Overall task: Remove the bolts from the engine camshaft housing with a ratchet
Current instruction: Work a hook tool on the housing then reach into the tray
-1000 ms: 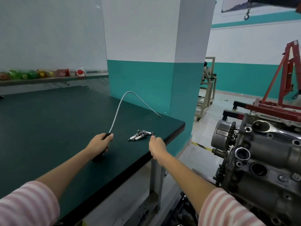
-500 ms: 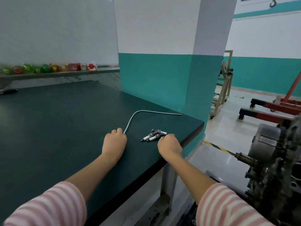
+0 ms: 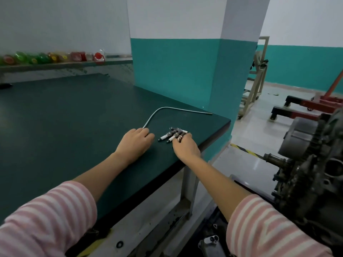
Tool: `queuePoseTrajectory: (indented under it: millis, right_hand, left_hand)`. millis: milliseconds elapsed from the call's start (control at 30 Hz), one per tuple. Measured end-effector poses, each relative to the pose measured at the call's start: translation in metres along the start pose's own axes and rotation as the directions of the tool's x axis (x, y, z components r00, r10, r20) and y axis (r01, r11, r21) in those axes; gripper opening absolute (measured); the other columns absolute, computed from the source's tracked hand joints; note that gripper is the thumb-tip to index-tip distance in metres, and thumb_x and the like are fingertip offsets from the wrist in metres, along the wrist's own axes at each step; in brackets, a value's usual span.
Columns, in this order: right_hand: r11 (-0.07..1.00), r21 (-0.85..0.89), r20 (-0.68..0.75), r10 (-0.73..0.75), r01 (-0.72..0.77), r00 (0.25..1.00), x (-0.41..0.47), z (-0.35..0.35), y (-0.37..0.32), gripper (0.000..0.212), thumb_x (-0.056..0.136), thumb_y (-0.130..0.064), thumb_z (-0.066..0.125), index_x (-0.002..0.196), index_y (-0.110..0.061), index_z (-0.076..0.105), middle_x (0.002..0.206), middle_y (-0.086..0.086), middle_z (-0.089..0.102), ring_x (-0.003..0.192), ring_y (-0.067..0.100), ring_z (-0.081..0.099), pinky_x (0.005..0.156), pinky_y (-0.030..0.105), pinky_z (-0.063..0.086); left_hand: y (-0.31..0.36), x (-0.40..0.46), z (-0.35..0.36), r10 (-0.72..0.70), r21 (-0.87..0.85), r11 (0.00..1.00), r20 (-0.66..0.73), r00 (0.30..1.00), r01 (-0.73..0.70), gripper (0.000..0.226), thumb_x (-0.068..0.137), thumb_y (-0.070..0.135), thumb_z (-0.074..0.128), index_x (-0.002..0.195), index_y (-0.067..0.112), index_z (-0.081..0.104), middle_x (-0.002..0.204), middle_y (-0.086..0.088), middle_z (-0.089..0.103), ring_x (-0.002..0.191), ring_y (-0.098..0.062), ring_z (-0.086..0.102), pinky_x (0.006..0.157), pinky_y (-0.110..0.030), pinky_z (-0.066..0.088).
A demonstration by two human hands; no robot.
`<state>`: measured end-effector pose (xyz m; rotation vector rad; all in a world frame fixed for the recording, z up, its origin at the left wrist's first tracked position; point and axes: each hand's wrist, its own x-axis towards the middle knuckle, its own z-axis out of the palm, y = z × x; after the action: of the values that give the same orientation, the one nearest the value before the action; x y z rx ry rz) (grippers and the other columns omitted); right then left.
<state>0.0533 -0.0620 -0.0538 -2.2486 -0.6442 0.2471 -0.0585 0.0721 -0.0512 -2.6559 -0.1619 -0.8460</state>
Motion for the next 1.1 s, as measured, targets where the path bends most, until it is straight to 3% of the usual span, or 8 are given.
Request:
queuePoseTrajectory:
  millis: [167, 267, 467, 533, 667, 800, 967, 1100]
  right_hand:
    - [0.916, 0.398, 0.028, -0.066, 0.05, 0.997, -0.026, 0.0, 0.016, 0.03, 0.092, -0.01, 0.046, 0.121, -0.006, 0.04, 0.075, -0.004, 0.05, 0.067, 0.007, 0.049, 0.051, 0.008, 0.036]
    - [0.891, 0.453, 0.02, -0.037, 0.024, 0.999, -0.044, -0.007, 0.022, 0.019, 0.092, -0.009, 0.043, 0.11, -0.009, 0.049, 0.086, -0.004, 0.053, 0.08, 0.011, 0.052, 0.066, 0.013, 0.04]
    - [0.95, 0.304, 0.079, 0.047, -0.069, 0.996, -0.089, -0.028, 0.055, 0.018, 0.093, -0.012, 0.043, 0.108, -0.006, 0.053, 0.108, 0.012, 0.06, 0.101, 0.027, 0.057, 0.09, 0.04, 0.047]
    - [0.96, 0.272, 0.098, 0.045, -0.07, 0.994, -0.1, -0.036, 0.066, 0.015, 0.094, -0.012, 0.044, 0.105, -0.007, 0.053, 0.108, 0.015, 0.06, 0.098, 0.027, 0.057, 0.085, 0.037, 0.049]
    - [0.98, 0.18, 0.179, 0.049, -0.081, 0.983, -0.127, -0.053, 0.083, 0.014, 0.095, -0.013, 0.041, 0.084, -0.012, 0.05, 0.089, 0.01, 0.061, 0.066, 0.014, 0.057, 0.049, 0.018, 0.041]
    - [0.996, 0.013, 0.317, 0.075, -0.083, 0.945, -0.157, -0.063, 0.097, 0.017, 0.096, -0.014, 0.039, 0.081, -0.014, 0.047, 0.085, 0.006, 0.061, 0.066, 0.011, 0.056, 0.052, 0.021, 0.039]
    - [0.971, -0.187, 0.261, -0.094, 0.146, 0.961, -0.186, -0.086, 0.117, 0.015, 0.095, -0.015, 0.043, 0.087, -0.008, 0.054, 0.081, 0.004, 0.057, 0.075, 0.021, 0.054, 0.059, 0.026, 0.04]
    - [0.945, -0.302, 0.262, -0.047, 0.128, 0.964, -0.204, -0.107, 0.155, 0.019, 0.094, -0.017, 0.041, 0.09, -0.002, 0.052, 0.091, 0.02, 0.059, 0.076, 0.028, 0.053, 0.064, 0.034, 0.04]
  left_hand:
    - [0.056, -0.003, -0.019, -0.159, -0.261, 0.949, 0.088, 0.983, 0.177, 0.019, 0.094, 0.022, 0.053, 0.101, 0.008, 0.064, 0.094, -0.011, 0.06, 0.084, -0.029, 0.061, 0.058, -0.039, 0.049]
    - [0.09, 0.001, -0.025, -0.192, -0.316, 0.91, 0.248, 0.95, 0.266, 0.024, 0.097, 0.028, 0.041, 0.107, 0.013, 0.057, 0.105, -0.004, 0.055, 0.095, -0.022, 0.055, 0.064, -0.037, 0.043]
    - [0.139, -0.015, -0.038, -0.112, -0.391, 0.887, 0.338, 0.934, 0.247, 0.023, 0.096, 0.026, 0.042, 0.108, 0.011, 0.055, 0.105, -0.007, 0.055, 0.093, -0.027, 0.056, 0.067, -0.033, 0.039]
    - [0.15, -0.024, -0.042, -0.098, -0.422, 0.871, 0.353, 0.93, 0.251, 0.025, 0.096, 0.027, 0.041, 0.11, 0.011, 0.056, 0.107, -0.007, 0.055, 0.096, -0.026, 0.056, 0.071, -0.035, 0.044]
    - [0.169, -0.047, -0.048, -0.107, -0.471, 0.823, 0.422, 0.9, 0.319, 0.025, 0.094, 0.023, 0.042, 0.11, 0.015, 0.059, 0.111, -0.005, 0.058, 0.101, -0.024, 0.056, 0.079, -0.035, 0.047]
    - [0.186, -0.067, -0.049, -0.052, -0.532, 0.768, 0.503, 0.863, 0.356, 0.022, 0.092, 0.018, 0.044, 0.103, 0.013, 0.062, 0.102, -0.007, 0.064, 0.094, -0.025, 0.058, 0.069, -0.031, 0.043]
    - [0.219, -0.094, -0.02, 0.013, -0.518, 0.734, 0.657, 0.754, 0.44, 0.021, 0.092, 0.016, 0.044, 0.097, 0.008, 0.062, 0.103, -0.013, 0.065, 0.091, -0.027, 0.06, 0.069, -0.029, 0.042]
    - [0.258, -0.132, 0.016, 0.066, -0.381, 0.832, 0.79, 0.61, 0.403, 0.029, 0.093, 0.021, 0.041, 0.109, 0.004, 0.058, 0.116, -0.019, 0.059, 0.104, -0.033, 0.057, 0.083, -0.034, 0.045]
